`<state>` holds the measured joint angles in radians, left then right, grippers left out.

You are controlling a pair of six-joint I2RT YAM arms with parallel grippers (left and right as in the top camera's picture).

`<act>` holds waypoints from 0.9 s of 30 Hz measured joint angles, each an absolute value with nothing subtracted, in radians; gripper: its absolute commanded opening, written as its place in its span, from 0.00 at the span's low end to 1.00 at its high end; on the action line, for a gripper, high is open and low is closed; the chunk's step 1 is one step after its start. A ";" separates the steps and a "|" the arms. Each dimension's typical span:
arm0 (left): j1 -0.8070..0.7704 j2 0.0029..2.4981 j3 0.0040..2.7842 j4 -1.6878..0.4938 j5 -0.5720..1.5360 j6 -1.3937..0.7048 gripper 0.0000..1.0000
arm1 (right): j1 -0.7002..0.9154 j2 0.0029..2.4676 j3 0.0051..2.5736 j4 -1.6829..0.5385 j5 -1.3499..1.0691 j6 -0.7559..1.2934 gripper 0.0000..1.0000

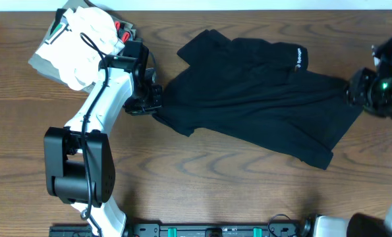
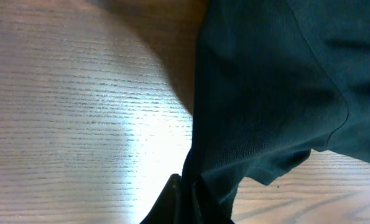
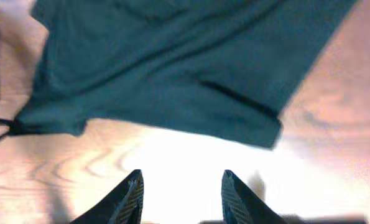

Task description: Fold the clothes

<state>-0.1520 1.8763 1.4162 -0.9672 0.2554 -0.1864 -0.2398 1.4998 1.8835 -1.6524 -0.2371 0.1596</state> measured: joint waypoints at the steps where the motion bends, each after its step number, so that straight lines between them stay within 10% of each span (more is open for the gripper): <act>1: -0.152 1.876 1.416 -0.966 0.255 -0.186 0.06 | -0.233 1.485 1.877 -1.662 -0.213 0.176 0.39; 27: -0.152 1.876 1.416 -0.951 0.255 -0.183 0.06 | -0.419 1.330 0.757 -0.926 -0.031 0.443 0.54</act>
